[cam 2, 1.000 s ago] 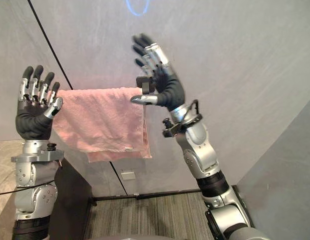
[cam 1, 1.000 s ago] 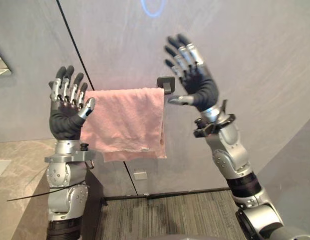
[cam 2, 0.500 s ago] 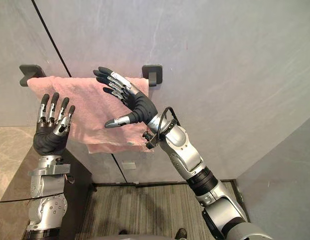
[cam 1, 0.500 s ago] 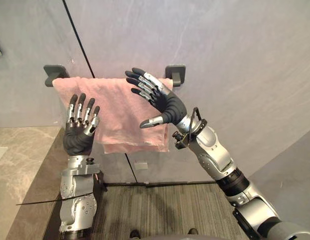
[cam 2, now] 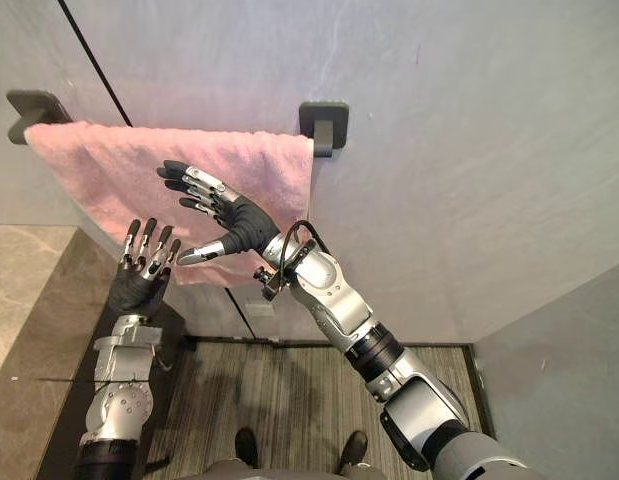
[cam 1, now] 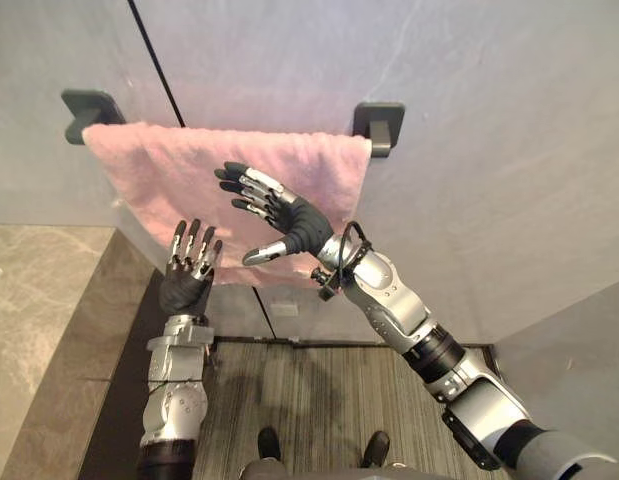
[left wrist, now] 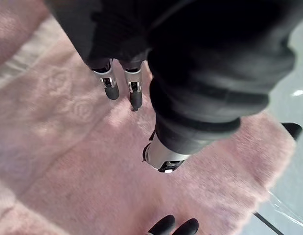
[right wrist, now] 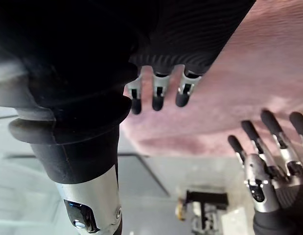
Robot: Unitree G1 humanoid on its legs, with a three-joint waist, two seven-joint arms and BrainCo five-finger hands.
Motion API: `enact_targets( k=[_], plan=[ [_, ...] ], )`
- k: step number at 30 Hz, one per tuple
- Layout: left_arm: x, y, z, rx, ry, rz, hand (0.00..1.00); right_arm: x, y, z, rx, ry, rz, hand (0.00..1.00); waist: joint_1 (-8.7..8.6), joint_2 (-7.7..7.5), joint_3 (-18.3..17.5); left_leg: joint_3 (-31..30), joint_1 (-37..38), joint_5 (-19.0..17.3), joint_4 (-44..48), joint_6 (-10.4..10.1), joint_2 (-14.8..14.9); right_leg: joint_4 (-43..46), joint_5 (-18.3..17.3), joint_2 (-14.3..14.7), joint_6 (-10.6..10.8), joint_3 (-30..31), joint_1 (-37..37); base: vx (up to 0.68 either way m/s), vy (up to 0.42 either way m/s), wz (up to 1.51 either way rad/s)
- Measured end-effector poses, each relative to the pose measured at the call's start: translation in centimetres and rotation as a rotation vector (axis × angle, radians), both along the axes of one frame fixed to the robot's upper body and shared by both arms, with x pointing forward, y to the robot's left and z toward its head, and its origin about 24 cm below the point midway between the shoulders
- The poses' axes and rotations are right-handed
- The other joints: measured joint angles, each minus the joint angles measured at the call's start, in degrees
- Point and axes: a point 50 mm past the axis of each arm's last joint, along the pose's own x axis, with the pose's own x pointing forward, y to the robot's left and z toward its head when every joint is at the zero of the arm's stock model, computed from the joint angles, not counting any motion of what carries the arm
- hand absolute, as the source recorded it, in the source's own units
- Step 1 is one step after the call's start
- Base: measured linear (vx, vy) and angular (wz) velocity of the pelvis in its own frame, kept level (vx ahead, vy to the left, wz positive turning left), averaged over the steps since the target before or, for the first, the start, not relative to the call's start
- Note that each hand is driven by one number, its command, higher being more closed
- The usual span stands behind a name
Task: Organize washtable
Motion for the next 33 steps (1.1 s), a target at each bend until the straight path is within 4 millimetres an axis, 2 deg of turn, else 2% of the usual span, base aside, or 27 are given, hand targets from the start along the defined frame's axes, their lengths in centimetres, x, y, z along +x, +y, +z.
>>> enact_targets(
  k=[5,8,10,11,12,14,15,16,17,19,23,28,31,33],
  plan=[
    [1.8,-0.7,-1.6,0.015,0.108,-0.022,0.00,0.5,-0.3,-2.0,-0.031,0.091,-0.053,0.00,-0.06,-0.46,1.2,1.3,-1.1,0.2,0.4,-0.1,0.2,0.0,0.4,0.2,-0.4,1.8,-1.9,0.03,0.008,-0.13],
    [3.3,-1.8,-1.7,0.055,0.165,-0.020,0.00,1.1,-0.6,-4.4,-0.084,0.196,-0.087,0.00,-0.32,-0.51,1.3,2.8,-0.7,0.2,0.4,-0.1,0.2,0.0,0.9,0.2,-0.8,3.2,-2.5,0.03,0.018,-0.22],
    [3.3,-1.4,-1.8,0.070,0.184,0.011,0.00,1.1,-1.4,-5.5,-0.079,0.244,-0.118,0.00,-0.38,-0.60,1.3,3.7,-0.6,0.2,0.4,-0.1,0.2,0.0,1.2,0.1,-0.9,4.2,-2.9,0.00,0.022,-0.26],
    [2.5,0.0,-2.7,0.057,0.222,0.064,0.00,0.6,-2.8,-7.2,-0.058,0.313,-0.164,0.00,-0.75,-0.66,1.4,4.3,-0.1,0.2,0.4,-0.1,0.2,0.0,1.2,0.0,-0.9,4.7,-2.7,0.00,0.017,-0.20],
    [2.1,0.8,-3.1,0.048,0.235,0.089,0.00,0.4,-3.8,-7.9,-0.047,0.339,-0.192,0.00,-0.87,-0.68,1.4,4.4,0.0,0.1,0.4,-0.1,0.3,0.0,1.2,0.1,-0.9,4.6,-2.7,0.01,0.012,-0.17],
    [-0.4,4.0,-5.3,-0.016,0.302,0.201,0.00,-0.6,-8.6,-11.0,-0.025,0.444,-0.345,0.00,-1.10,-0.77,1.4,4.5,0.1,-0.1,0.4,-0.3,0.6,0.0,1.2,0.3,-0.9,4.6,-2.8,0.00,0.000,-0.02],
    [-1.1,4.6,-6.1,-0.033,0.330,0.227,0.00,-0.9,-9.8,-11.8,-0.028,0.471,-0.385,0.00,-1.10,-0.78,1.4,4.5,0.1,-0.1,0.4,-0.3,0.6,0.0,1.2,0.3,-0.9,4.6,-2.7,0.00,0.000,0.00],
    [-2.7,5.6,-7.6,-0.057,0.392,0.275,0.00,-1.6,-12.1,-13.2,-0.024,0.520,-0.464,0.00,-1.31,-0.80,1.4,4.6,0.2,-0.1,0.3,-0.3,0.6,0.0,1.1,0.4,-0.9,4.6,-2.7,0.00,0.000,0.00],
    [-3.4,5.9,-8.3,-0.071,0.422,0.296,0.00,-1.9,-13.1,-13.8,-0.019,0.543,-0.501,0.00,-1.44,-0.80,1.4,4.6,0.2,-0.1,0.3,-0.3,0.7,0.0,1.1,0.4,-0.9,4.6,-2.7,0.00,0.000,0.00],
    [-6.0,6.4,-10.4,-0.156,0.493,0.382,0.00,-3.6,-16.3,-15.7,0.003,0.618,-0.633,0.00,-1.56,-0.82,1.5,4.5,0.6,-0.2,0.3,-0.4,0.9,0.0,1.1,0.5,-0.9,4.5,-2.2,0.00,0.000,0.00],
    [-8.4,6.5,-12.2,-0.227,0.558,0.454,0.00,-6.2,-18.7,-18.0,0.010,0.713,-0.743,0.00,-1.68,-0.90,1.5,4.4,1.9,-0.5,0.0,-0.6,0.8,-0.1,0.2,0.5,-0.2,4.4,-1.0,0.00,0.000,0.00],
    [-12.0,7.0,-14.5,-0.308,0.663,0.594,0.00,-8.0,-19.7,-19.9,0.000,0.800,-0.841,0.00,-1.78,-0.95,1.5,4.1,2.1,-0.6,0.0,-0.4,0.7,-0.2,-0.1,0.4,-0.5,4.2,-0.7,0.01,0.003,0.02],
    [-15.6,6.1,-16.7,-0.388,0.800,0.700,0.00,-9.1,-20.3,-21.1,0.009,0.864,-0.915,0.00,-1.81,-0.99,1.5,3.1,2.6,-0.6,0.0,-0.3,0.5,-0.2,-0.4,0.1,-0.1,3.0,0.5,0.05,0.014,0.16],
    [-16.8,5.4,-17.4,-0.401,0.860,0.711,0.00,-9.4,-20.5,-21.6,0.023,0.896,-0.947,0.00,-1.77,-1.12,1.4,2.3,2.9,-0.7,0.0,-0.3,0.3,-0.2,-0.6,0.0,0.5,2.3,1.4,0.07,0.016,0.23]
  ],
)
